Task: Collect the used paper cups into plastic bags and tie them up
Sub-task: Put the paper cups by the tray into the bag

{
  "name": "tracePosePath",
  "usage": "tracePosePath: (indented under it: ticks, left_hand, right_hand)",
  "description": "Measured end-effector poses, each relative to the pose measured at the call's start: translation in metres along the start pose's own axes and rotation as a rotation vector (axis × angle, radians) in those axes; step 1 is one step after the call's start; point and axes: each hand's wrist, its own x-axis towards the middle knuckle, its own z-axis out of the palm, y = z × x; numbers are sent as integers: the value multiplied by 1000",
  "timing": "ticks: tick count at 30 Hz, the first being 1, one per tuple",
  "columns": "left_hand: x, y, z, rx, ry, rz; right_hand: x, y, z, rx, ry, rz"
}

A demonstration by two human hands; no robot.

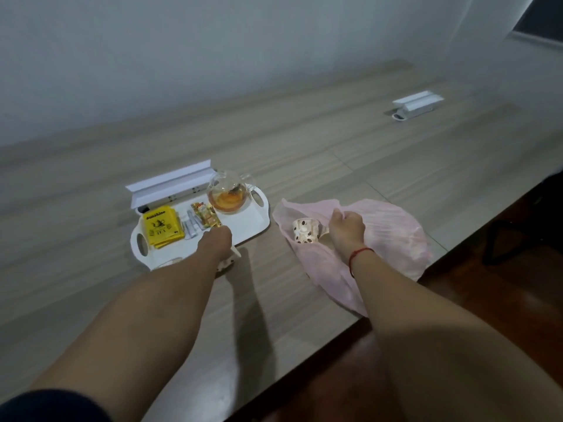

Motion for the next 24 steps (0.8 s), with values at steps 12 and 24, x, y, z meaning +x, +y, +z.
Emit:
tracePosePath:
  ticks: [12, 24]
  left_hand:
    - [-20, 102, -59, -943, -90, -21]
    - [-57, 218, -29, -1081, -403, -77]
  right_hand:
    - [15, -33, -36, 56, 48, -29]
    - [27, -19, -70, 68, -14, -60]
